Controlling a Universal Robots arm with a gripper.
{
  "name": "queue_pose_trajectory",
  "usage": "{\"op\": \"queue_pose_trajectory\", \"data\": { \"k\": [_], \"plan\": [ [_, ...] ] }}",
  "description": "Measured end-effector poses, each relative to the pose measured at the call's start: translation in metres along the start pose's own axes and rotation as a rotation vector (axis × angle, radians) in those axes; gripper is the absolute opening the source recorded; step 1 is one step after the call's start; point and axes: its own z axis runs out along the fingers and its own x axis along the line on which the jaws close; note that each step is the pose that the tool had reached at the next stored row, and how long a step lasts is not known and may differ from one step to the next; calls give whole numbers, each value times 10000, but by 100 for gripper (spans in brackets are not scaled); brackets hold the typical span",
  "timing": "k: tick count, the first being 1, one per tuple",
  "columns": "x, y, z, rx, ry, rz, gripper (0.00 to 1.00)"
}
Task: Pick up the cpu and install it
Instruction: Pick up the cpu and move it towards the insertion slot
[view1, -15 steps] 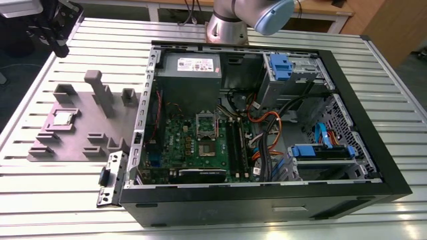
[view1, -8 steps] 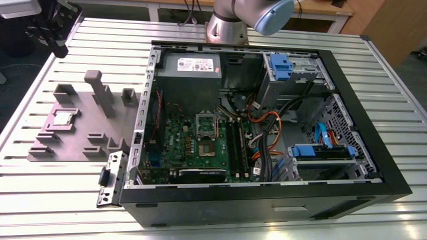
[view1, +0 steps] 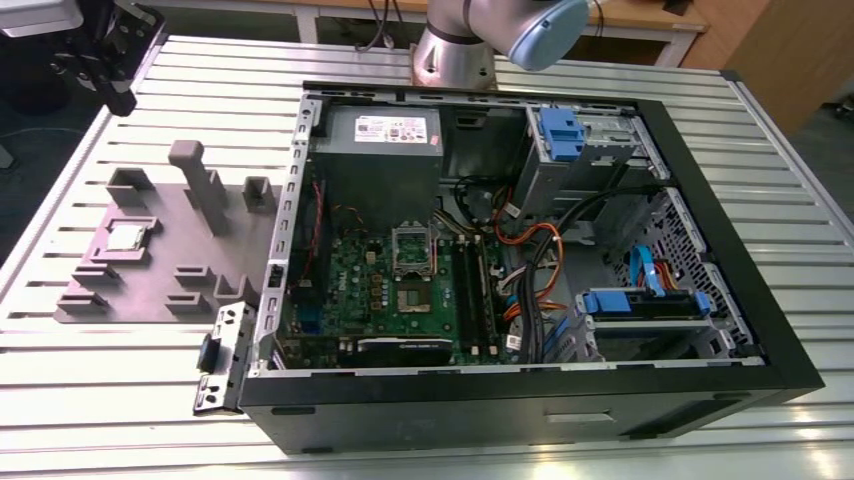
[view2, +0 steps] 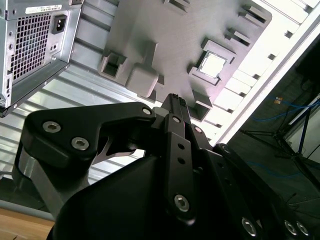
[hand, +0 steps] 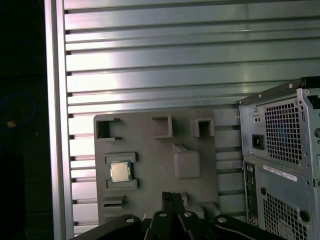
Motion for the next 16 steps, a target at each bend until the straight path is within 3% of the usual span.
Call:
{"op": "queue_pose_trajectory", "data": {
  "k": [11, 16],
  "plan": [
    [5, -1, 2, -1, -2, 1, 11],
    [141, -11, 13, 0, 6, 0, 11]
  ]
}}
